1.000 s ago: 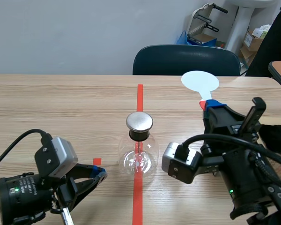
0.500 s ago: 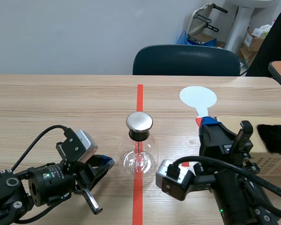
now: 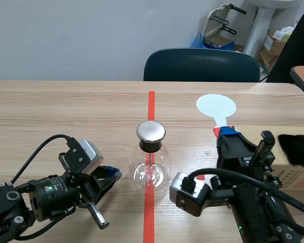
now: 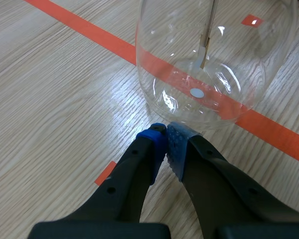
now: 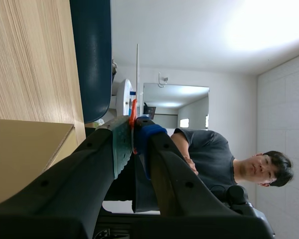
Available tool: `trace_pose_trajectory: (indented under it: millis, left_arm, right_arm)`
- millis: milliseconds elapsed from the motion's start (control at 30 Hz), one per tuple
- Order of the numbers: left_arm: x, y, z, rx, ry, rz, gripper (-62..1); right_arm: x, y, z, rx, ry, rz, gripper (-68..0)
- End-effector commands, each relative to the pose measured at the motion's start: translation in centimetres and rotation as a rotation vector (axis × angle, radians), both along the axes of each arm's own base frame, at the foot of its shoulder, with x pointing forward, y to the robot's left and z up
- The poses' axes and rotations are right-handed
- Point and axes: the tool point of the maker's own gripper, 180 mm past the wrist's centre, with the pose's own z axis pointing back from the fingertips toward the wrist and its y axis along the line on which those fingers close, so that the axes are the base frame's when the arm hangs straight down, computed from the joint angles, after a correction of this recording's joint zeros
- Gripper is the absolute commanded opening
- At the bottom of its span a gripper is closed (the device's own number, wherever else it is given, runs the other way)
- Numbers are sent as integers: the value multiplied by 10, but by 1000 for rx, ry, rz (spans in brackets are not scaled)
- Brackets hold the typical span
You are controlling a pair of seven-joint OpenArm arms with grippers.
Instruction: Do the electroscope experiment
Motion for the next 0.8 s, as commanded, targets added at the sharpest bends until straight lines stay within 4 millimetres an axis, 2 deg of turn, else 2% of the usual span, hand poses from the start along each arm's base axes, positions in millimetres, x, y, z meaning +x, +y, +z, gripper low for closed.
trace_pose_trajectory:
  millis: [0, 767]
  left_arm:
    - [7, -4, 12, -25, -32, -2, -569]
    - [7, -4, 12, -25, -34, -2, -568]
  right_arm:
    - [3, -5, 8, 1, -30, -12, -669]
    - [3, -7, 8, 1, -31, -26, -669]
